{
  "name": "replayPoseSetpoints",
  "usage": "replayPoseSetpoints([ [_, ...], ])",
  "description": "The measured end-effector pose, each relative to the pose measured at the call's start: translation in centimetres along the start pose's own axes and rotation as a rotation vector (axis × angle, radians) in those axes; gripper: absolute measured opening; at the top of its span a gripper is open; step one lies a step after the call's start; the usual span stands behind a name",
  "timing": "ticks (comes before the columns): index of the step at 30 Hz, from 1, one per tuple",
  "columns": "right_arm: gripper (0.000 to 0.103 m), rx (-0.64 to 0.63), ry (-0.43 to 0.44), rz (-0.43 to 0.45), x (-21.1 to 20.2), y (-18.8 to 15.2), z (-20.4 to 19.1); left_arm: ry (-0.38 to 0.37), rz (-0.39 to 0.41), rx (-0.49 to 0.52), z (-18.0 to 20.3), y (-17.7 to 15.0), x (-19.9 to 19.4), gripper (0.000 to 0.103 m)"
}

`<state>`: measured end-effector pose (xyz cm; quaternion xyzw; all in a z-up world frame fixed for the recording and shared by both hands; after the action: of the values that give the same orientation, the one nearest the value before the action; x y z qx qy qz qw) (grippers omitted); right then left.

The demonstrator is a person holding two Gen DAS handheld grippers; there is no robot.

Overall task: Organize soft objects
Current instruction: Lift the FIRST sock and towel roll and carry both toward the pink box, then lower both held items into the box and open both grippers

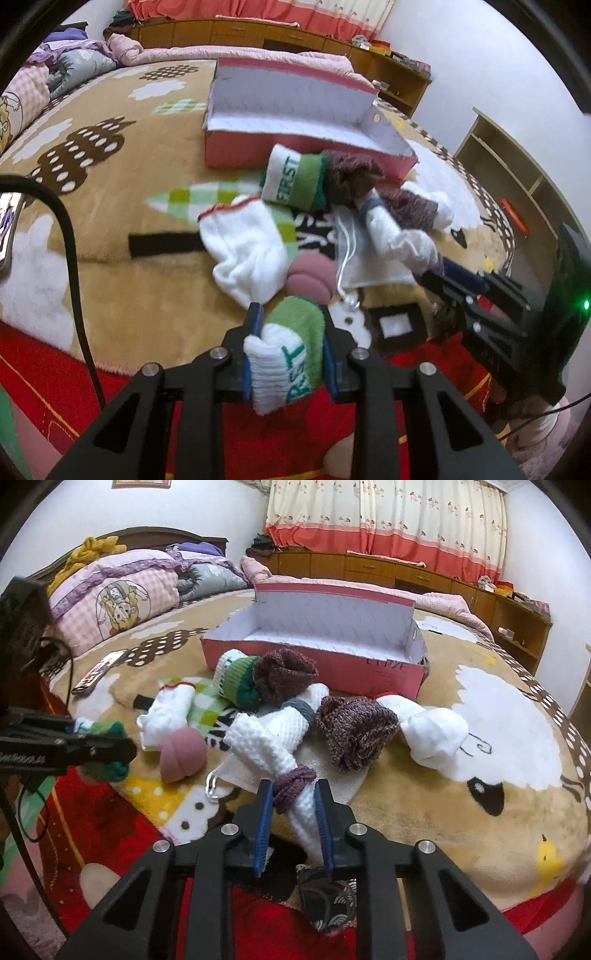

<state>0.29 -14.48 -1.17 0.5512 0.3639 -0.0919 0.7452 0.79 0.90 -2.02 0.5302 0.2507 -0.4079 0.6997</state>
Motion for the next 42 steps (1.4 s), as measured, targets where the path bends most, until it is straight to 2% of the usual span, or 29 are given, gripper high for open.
replayPoseSetpoints([
  [5, 0.023, 0.015, 0.038, 0.010, -0.7, 0.4, -0.4, -0.005, 0.013, 0.005, 0.5, 0.9, -0.2, 0.029],
  [24, 0.023, 0.031, 0.032, 0.038, -1.7, 2.5, 0.7, 0.006, 0.073, 0.052, 2.9, 4.9, 0.1, 0.029],
  [42, 0.023, 0.010, 0.006, 0.077, -1.3, 7.1, 3.3, 0.022, 0.145, 0.059, 4.8, 11.4, 0.6, 0.029],
])
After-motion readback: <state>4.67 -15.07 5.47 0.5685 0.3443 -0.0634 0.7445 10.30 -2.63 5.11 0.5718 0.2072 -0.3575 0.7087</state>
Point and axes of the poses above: each gripper's, at about its wrist camera, not at the fingertips, and x roughly the way its jaws point, z to its right, y to its top, the point moved 10 cm from there along x, roughly the way its jaws point, and after that the axes turned 8 degrees about -x, right-handed, at the moved point
